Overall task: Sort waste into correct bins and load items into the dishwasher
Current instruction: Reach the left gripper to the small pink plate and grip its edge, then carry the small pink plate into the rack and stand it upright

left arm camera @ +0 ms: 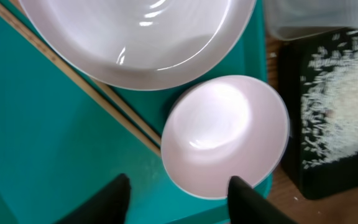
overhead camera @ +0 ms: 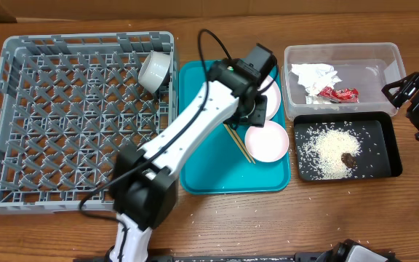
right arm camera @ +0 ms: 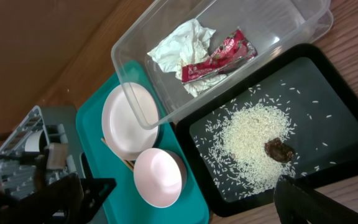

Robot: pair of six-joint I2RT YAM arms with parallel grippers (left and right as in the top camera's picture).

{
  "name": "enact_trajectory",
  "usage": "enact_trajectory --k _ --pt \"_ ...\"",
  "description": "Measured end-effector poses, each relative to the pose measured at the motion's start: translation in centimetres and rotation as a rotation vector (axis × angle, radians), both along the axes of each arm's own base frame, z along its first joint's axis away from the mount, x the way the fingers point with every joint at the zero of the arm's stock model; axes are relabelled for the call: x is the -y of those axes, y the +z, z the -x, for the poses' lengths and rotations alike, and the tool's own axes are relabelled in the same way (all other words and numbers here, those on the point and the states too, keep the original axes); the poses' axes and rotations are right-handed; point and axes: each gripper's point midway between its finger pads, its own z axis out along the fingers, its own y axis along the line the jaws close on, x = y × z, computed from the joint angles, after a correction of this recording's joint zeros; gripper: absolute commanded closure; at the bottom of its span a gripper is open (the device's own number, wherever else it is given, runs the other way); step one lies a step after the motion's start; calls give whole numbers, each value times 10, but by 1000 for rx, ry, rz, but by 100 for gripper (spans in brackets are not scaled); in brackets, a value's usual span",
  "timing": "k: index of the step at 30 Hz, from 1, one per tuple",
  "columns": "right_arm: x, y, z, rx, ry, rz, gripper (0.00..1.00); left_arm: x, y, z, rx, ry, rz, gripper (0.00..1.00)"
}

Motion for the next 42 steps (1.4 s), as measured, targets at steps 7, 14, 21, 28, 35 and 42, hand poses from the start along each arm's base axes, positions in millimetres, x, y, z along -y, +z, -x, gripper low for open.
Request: enact_trajectory --k 7,14,21,28,35,42 --pt "2 -1 0 -5 -5 8 0 -3 -60 5 -112 19 -89 75" --pt "2 0 -1 -1 -6 10 0 0 -74 7 -125 10 -106 89" --pt "2 0 -1 -1 -6 10 0 3 -89 12 -152 0 -124 96" --pt "2 0 -1 -1 -6 10 0 2 -89 13 -157 0 -127 96" --pt "2 0 -1 -1 -6 10 0 -4 -88 20 -182 -12 -151 96" --pt "2 0 -1 -1 -6 10 0 -11 -58 18 -136 -51 -142 96"
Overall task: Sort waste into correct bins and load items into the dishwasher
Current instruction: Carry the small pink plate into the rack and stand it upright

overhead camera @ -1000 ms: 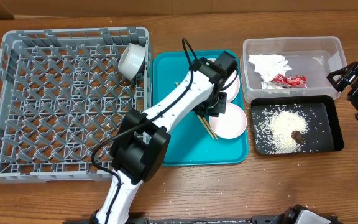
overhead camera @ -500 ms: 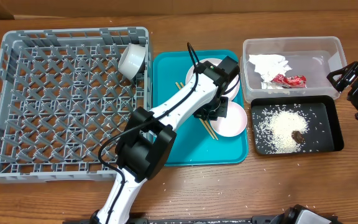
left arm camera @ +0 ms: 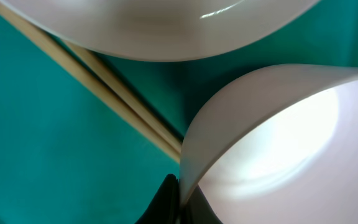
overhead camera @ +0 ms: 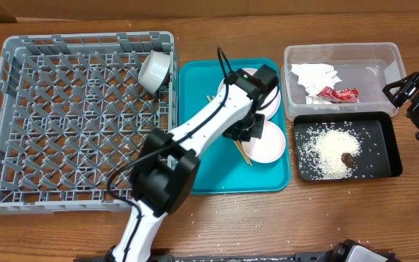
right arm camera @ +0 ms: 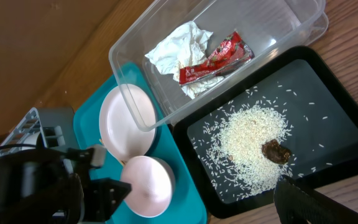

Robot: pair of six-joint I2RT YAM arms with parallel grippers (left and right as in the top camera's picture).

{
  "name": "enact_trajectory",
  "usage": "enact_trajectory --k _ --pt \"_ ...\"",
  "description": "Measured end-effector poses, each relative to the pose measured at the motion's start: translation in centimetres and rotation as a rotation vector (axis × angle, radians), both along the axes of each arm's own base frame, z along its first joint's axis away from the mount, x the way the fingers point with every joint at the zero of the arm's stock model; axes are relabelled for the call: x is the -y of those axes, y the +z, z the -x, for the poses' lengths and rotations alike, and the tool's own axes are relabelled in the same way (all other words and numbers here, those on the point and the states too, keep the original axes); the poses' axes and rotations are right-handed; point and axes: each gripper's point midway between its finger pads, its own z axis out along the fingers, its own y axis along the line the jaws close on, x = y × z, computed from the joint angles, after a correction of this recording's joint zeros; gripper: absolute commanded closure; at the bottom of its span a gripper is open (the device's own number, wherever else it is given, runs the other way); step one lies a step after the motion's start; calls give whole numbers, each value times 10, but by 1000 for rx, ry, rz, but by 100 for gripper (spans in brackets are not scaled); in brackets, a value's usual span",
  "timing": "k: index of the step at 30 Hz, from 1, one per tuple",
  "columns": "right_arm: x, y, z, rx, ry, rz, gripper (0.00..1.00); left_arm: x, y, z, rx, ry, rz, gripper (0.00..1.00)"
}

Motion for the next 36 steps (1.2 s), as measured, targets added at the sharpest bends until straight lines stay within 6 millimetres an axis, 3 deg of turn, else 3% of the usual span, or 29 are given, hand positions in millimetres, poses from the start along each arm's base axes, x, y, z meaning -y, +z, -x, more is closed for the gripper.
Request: enact_trajectory --k 5,10,13,20,24,29,36 --pt "0 0 0 1 0 1 0 -17 65 -7 143 -12 25 96" --pt "0 0 0 0 0 0 0 -61 132 0 287 6 -41 96" --pt "0 0 0 0 0 0 0 -102 159 6 348 48 -145 96" --pt "0 0 0 0 0 0 0 -228 214 13 524 342 -578 96" --pt "0 0 0 0 0 0 0 -258 229 5 647 410 -756 96" --pt "0 0 0 0 0 0 0 -282 225 4 731 421 -960 96" --pt "0 0 0 0 0 1 0 -292 188 3 763 396 -1071 96"
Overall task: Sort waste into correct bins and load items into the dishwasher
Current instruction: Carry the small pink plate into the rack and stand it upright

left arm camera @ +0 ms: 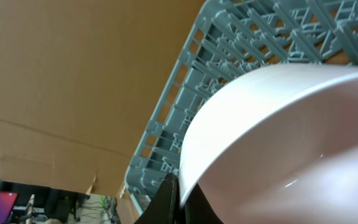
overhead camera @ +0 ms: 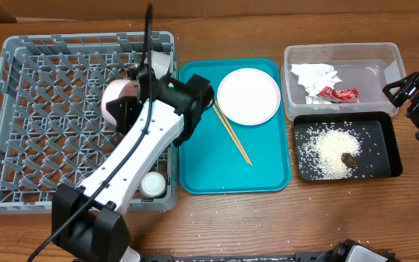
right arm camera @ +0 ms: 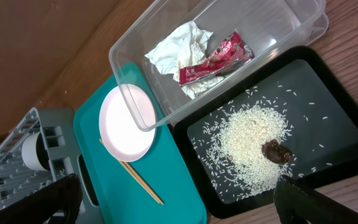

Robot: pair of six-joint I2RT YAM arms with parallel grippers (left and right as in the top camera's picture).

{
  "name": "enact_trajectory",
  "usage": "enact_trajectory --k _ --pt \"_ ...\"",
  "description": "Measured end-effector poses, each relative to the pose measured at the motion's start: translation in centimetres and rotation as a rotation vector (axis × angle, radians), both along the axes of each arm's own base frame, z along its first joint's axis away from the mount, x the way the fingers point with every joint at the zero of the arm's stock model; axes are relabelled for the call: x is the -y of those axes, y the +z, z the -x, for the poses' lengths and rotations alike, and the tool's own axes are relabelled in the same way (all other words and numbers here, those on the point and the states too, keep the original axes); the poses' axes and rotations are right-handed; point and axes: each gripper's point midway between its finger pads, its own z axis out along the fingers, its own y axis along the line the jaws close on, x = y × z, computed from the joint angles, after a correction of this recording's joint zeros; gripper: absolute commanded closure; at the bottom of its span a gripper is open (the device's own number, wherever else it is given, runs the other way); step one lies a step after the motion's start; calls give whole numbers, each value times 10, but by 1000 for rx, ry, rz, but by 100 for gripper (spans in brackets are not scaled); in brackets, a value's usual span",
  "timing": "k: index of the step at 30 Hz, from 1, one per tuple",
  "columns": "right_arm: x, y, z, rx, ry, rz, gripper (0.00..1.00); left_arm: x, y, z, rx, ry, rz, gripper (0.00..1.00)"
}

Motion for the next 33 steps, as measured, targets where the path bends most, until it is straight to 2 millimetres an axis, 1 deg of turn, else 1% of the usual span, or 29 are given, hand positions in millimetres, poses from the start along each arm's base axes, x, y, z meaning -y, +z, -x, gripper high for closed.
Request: enact_trajectory --k 4,8,13,18,23,33 --pt "0 0 0 0 0 0 0 -2 -23 1 6 1 -15 96" --pt "0 0 0 0 0 0 0 -3 -39 4 0 -1 -24 96" --pt "0 0 0 0 0 0 0 -4 -53 4 15 -2 -20 96" --pt "0 0 0 0 0 0 0 -1 -64 -2 37 -16 -6 96" --pt "0 0 0 0 0 0 0 1 -65 -8 46 -38 -25 96" --pt "0 0 0 0 0 -1 0 -4 -47 -15 19 -68 -162 96"
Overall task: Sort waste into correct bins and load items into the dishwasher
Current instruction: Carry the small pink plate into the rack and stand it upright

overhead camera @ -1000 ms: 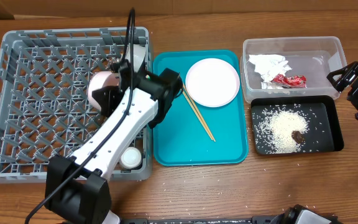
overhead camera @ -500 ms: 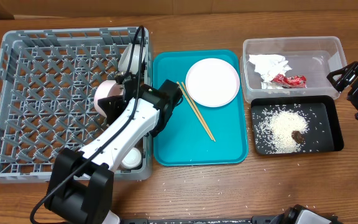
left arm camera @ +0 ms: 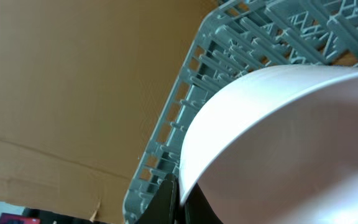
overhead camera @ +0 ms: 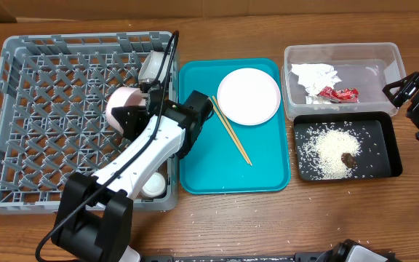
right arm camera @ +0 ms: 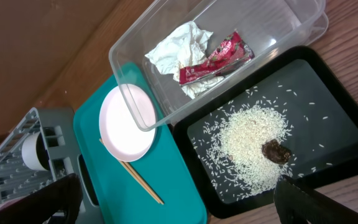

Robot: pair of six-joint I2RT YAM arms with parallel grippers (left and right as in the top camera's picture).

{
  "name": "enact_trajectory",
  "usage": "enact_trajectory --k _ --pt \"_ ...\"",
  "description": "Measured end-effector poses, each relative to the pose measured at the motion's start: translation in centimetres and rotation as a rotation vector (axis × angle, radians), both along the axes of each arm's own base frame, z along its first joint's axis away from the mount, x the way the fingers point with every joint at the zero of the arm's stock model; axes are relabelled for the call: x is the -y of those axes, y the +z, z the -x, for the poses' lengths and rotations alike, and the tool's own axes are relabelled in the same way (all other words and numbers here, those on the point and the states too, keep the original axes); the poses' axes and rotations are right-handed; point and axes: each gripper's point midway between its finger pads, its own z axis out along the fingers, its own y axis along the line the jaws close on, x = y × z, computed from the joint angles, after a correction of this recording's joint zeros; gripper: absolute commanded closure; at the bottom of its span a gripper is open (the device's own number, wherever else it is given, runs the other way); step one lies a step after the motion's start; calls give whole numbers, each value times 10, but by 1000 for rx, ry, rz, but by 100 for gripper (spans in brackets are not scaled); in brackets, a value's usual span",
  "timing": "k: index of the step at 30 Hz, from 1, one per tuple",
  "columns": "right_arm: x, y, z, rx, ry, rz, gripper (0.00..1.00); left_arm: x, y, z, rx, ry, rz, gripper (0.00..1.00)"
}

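A pink bowl (overhead camera: 120, 102) hangs tilted over the right part of the grey dish rack (overhead camera: 20, 94), and my left gripper (overhead camera: 129, 116) is shut on its rim. The left wrist view is filled by the bowl (left arm camera: 278, 137), with its rim pinched in my left gripper (left arm camera: 180, 190) and the rack's grid (left arm camera: 253, 37) behind. A white plate (overhead camera: 248, 96) and a pair of chopsticks (overhead camera: 231, 133) lie on the teal tray (overhead camera: 268, 175). My right gripper (overhead camera: 407, 91) stands open at the table's right edge, holding nothing, above the bins (right arm camera: 179, 205).
One white cup (overhead camera: 153, 69) lies at the rack's back right corner and another (overhead camera: 151, 184) at its front right. A clear bin (overhead camera: 340, 52) holds tissue and a red wrapper (overhead camera: 338, 93). A black tray (overhead camera: 388, 127) holds rice and a brown scrap.
The bowl in my left gripper has shifted slightly and now sits a little closer to the rack's grid. The right arm, plate and chopsticks have not moved.
My left gripper was open above the pink bowl on the teal tray. Then it was shut on the bowl's rim beside the chopsticks. Then the bowl was off the tray and held over the rack, where it hangs now, slightly closer to the grid.
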Motion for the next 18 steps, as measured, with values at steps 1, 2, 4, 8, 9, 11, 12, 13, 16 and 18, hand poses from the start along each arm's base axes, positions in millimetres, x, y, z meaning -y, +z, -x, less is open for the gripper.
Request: enact_trajectory --k 1,2,4,8,9,11,12,13,16,18 --pt "0 0 0 0 0 1 0 0 0 -1 4 -1 1 96" --pt "0 0 0 0 0 1 0 1 0 -2 9 -1 5 96" --pt "0 0 0 0 0 1 0 2 -2 -3 17 -2 19 96" --pt "0 0 0 0 0 0 0 3 -4 -5 23 -4 33 96" --pt "0 0 0 0 0 1 0 4 -4 -5 24 -4 34 96" --pt "0 0 0 0 0 0 0 4 -4 -5 24 -4 34 96" --pt "0 0 0 0 0 0 0 4 -4 -5 24 -5 34 96" --pt "0 0 0 0 0 0 0 4 -4 -5 23 -5 34 96" --pt "0 0 0 0 0 0 0 4 -5 -5 21 -5 40 96" --pt "0 0 0 0 0 0 0 4 -7 -5 16 -4 48 96"
